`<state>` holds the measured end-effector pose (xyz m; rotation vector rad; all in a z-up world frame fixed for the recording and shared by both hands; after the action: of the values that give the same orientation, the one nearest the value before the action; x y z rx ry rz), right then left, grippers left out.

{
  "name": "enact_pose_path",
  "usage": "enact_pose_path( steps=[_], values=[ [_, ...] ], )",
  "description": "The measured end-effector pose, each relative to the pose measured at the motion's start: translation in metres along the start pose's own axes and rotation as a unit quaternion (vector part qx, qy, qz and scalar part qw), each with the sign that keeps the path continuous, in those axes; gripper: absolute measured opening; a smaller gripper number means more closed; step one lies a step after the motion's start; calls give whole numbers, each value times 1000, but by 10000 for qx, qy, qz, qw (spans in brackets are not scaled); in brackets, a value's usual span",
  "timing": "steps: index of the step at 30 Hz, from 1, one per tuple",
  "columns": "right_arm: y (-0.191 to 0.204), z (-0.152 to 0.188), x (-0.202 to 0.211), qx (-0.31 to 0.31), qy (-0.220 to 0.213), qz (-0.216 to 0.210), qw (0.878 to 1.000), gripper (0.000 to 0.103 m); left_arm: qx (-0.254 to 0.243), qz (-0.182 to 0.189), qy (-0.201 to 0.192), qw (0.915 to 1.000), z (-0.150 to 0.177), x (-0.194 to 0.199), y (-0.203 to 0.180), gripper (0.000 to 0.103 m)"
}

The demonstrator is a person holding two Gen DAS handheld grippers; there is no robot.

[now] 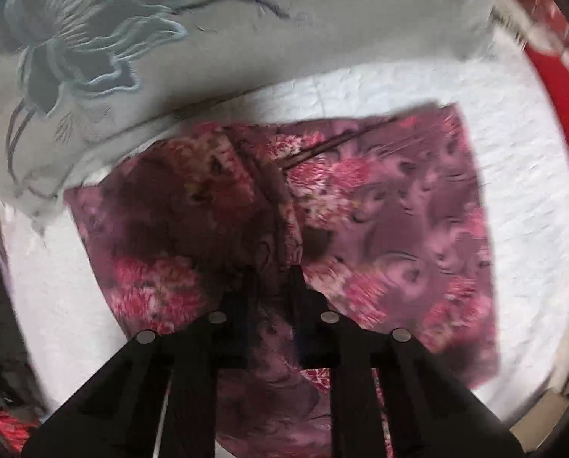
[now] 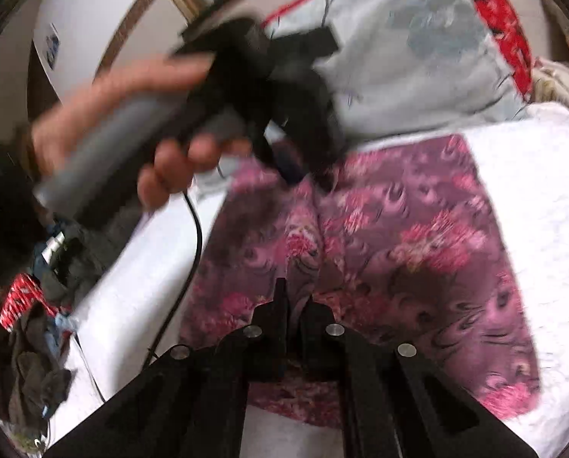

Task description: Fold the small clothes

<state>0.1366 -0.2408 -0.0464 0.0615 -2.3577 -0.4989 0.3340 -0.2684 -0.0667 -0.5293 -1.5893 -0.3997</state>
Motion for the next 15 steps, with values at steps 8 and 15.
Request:
enact_pose_path(
  steps=[8, 15],
  values=[
    [-14, -16, 59, -394, -586, 80, 9975, 3, -391, 805, -572, 9943, 11, 45, -66, 12],
    [-75, -18, 87, -1254, -753, 764, 9863, 3, -396, 1464, -825, 9850, -6, 33, -109, 14]
  ],
)
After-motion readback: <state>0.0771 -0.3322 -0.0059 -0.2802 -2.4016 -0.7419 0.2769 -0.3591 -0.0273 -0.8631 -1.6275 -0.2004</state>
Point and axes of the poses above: each gripper's, at about its wrist camera, not at the fingertips, and x roughly against the way its jaws point, y to its left, z to its underside, the point moved 7 cm from there along -x, roughly the way its jaws point, and after that the axes turned 10 degrees about z, right-handed, at the moved point
